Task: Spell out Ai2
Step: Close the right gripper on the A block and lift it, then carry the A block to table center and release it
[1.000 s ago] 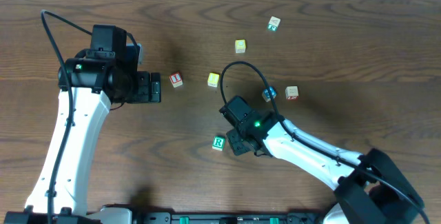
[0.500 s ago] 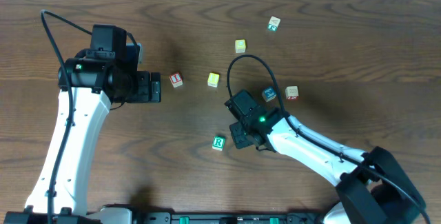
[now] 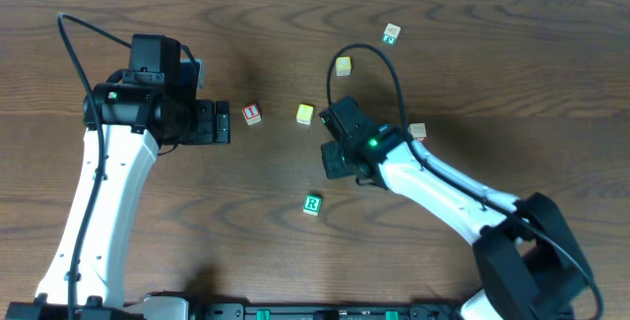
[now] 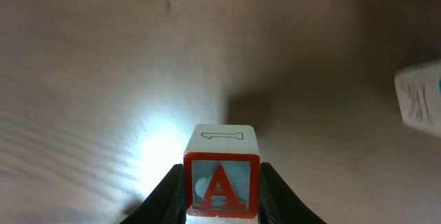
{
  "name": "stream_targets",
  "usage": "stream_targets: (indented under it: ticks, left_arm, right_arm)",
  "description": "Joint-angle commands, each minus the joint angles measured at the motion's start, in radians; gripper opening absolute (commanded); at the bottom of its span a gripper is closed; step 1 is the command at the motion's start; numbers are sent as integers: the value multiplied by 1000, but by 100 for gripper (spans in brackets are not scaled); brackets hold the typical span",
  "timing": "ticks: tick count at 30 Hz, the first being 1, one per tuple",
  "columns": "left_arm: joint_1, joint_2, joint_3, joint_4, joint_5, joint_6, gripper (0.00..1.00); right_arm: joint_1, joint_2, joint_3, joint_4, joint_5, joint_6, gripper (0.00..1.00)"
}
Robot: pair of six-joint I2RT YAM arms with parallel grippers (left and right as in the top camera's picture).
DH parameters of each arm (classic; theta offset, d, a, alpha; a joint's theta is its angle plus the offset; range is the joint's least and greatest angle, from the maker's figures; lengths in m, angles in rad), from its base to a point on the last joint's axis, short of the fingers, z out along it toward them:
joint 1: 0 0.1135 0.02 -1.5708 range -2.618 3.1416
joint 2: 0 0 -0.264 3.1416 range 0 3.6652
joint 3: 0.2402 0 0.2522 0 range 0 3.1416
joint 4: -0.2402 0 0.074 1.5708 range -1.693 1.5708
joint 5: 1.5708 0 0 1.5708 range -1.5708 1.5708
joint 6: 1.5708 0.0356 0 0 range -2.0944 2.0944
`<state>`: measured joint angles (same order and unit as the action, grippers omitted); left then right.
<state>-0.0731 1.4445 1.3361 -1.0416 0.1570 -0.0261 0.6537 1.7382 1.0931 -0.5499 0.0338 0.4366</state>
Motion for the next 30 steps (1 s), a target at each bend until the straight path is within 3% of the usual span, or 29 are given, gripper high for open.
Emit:
stream_targets:
  ticks: [1, 13, 30]
  left_arm:
    - [0, 0, -3, 0, 0, -8, 95]
    - [0, 0, 9, 15, 0, -15, 96]
    - [0, 0, 9, 25, 0, -14, 95]
  right_arm:
    - [-6, 74, 89, -14, 11, -4, 25]
    - [-3, 339, 449, -114, -58, -11, 25]
    - [21, 346, 472, -125, -34, 79, 27]
